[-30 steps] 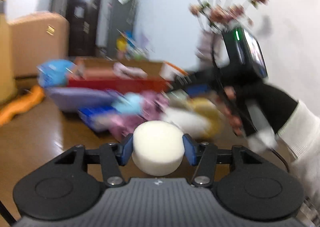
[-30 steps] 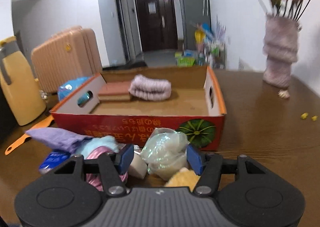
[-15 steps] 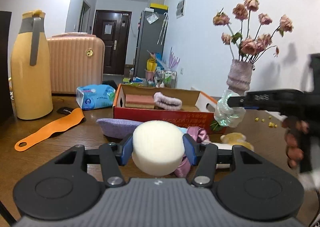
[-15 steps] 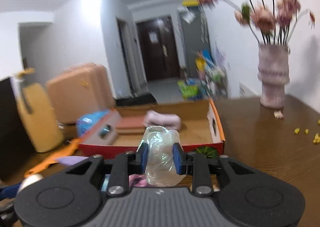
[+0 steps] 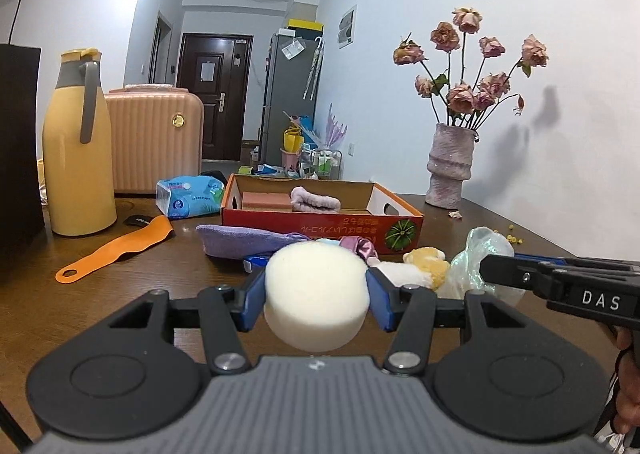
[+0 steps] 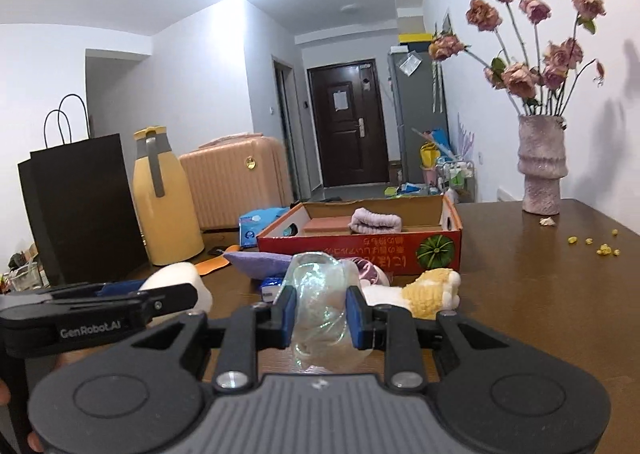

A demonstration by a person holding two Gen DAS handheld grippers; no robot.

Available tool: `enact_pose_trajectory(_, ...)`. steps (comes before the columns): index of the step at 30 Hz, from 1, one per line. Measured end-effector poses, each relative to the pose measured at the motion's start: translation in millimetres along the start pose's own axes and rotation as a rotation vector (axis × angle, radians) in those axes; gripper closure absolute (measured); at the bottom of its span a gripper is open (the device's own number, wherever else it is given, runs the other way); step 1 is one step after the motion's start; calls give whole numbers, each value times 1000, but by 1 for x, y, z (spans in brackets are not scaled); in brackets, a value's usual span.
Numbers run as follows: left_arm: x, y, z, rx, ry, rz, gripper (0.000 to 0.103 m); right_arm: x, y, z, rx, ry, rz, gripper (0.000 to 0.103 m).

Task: Organize soft objects
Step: 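Lift the soap and the plastic bag with both grippers toward the box, then lower the soap and bag into the box and open both grippers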

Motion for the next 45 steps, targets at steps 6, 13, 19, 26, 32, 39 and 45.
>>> enact_pose_trajectory(6,-6,4,-8,-24,-7,15,49,-1,2,-9,-22,-7,4,77)
enact_pose_trajectory(13,-6,30,16,-40,-24,19,49,-19,24,8,-49,-25,-16,77)
enact_pose_trajectory(19,-6,77,70,-72,-18,52,48,-52,69,57,-67,-33,-29,77)
enact_pose_trajectory(26,17,121,163,-24,47,31,48,-98,122,139,-49,-22,27,77)
enact_pose_trajectory(32,42,137,253,125,94,11,48,-143,149,240,70,-23,82,77)
enact_pose_trajectory(39,75,132,352,339,155,-8,48,-192,146,372,302,-69,150,77)
enact_pose_trajectory(45,86,120,399,460,187,45,44,-203,116,446,492,-122,134,73)
Point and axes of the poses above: each gripper's, at about its wrist camera, not at the fingertips, and z roughly the way its jaws point, x to its left, y to its top, the point moved 5 cm from there along z, roughly the way its jaws point, and after that the axes turned 9 degrees about -z, right-handed, at the moved point
